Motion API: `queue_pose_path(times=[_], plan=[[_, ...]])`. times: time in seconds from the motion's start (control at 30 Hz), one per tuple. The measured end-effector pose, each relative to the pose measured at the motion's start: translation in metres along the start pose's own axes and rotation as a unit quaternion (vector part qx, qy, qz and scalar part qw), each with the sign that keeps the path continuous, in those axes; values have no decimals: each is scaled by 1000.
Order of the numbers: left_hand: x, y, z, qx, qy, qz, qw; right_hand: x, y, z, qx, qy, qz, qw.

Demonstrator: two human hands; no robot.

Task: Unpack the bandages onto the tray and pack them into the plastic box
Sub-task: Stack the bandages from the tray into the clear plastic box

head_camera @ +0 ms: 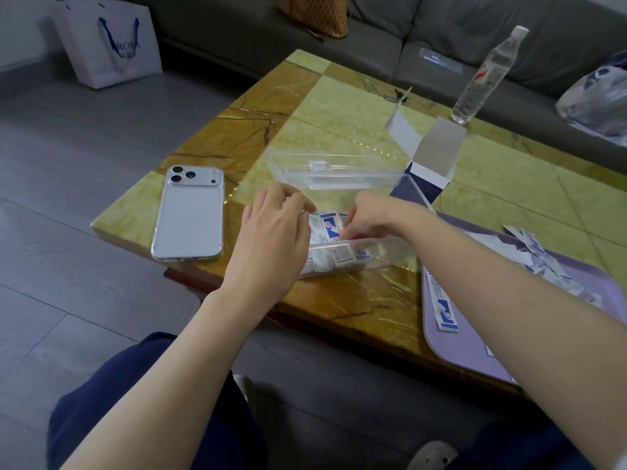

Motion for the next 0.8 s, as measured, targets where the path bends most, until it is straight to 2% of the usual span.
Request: queue_pose_path(times=[0.5,0.8], plan=[[0,-2,3,-5,-13,-6,1000,2,-4,2,11,-43,-6,999],[0,-2,3,-3,-18,-2,1000,9,-9,2,15,-120,12,993]])
Point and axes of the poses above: each hand's wrist, its own y-axis away from the middle knuckle, its own z-axis out of the palm, x = y × z, the point moved 7 cm from there along -y, towards the middle knuckle, and after that the axes turned 7 degrees about -x, right-handed, at the moved point
